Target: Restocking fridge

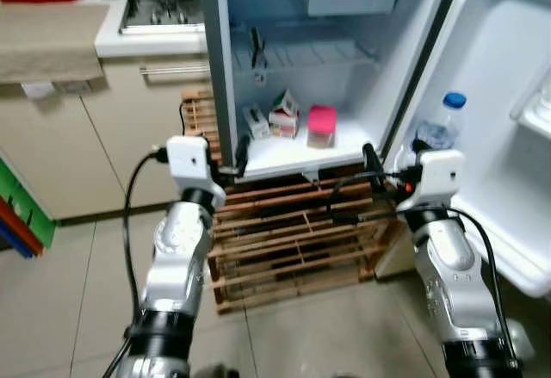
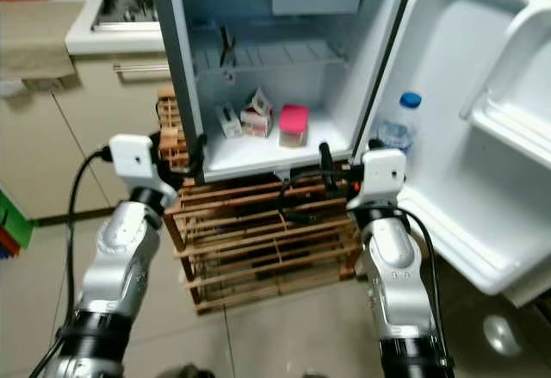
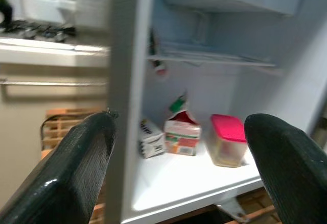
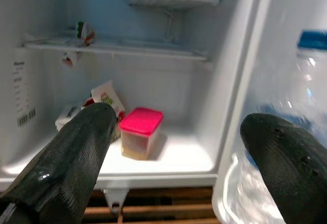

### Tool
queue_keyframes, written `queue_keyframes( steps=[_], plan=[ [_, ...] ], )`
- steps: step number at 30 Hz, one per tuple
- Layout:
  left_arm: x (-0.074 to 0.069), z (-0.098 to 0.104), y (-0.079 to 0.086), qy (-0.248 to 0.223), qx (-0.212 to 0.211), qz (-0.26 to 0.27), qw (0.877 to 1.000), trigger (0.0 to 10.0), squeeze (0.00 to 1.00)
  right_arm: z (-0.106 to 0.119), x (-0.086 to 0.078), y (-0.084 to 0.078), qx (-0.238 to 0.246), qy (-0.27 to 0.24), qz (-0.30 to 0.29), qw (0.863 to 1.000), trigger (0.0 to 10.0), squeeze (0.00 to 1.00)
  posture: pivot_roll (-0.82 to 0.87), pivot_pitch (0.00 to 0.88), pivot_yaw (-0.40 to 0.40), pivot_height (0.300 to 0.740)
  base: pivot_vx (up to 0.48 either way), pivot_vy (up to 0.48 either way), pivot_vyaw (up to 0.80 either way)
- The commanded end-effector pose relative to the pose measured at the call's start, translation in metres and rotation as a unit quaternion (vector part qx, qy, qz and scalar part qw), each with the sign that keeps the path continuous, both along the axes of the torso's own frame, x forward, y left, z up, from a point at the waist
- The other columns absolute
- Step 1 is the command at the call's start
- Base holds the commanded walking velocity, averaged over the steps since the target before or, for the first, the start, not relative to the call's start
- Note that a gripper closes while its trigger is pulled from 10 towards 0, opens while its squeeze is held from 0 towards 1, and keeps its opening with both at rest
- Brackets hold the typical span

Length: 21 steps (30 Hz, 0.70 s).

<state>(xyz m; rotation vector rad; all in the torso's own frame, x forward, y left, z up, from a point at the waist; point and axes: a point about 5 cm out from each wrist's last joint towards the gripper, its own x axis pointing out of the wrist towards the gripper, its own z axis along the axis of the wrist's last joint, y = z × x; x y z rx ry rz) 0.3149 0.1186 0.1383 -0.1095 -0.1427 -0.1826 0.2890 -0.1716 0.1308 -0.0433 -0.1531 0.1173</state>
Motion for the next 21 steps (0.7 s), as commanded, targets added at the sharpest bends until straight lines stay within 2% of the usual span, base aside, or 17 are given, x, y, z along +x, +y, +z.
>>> queue_keyframes(
  steps=[1, 11, 21],
  plan=[
    [0.002, -0.002, -0.001, 0.010, 0.007, 0.000, 1.000, 10.0, 0.00, 0.000, 0.001, -0.002, 0.002, -0.002, 0.000, 1.000, 10.0, 0.00, -0.12, 0.000, -0.007, 0.740, -0.289, 0.000, 0.00],
    [0.006, 0.000, -0.003, 0.008, 0.013, -0.010, 1.000, 10.0, 0.00, -0.006, -0.001, 0.004, 0.007, 0.000, 0.003, 1.000, 10.0, 0.00, -0.13, 0.000, 0.015, 0.740, -0.030, 0.000, 0.00],
    [0.008, -0.002, -0.003, 0.014, 0.012, -0.007, 1.000, 10.0, 0.00, -0.014, -0.009, -0.001, 0.003, 0.010, -0.003, 1.000, 10.0, 0.00, -0.14, 0.000, 0.025, 0.740, 0.000, -0.469, 0.00]
  ],
)
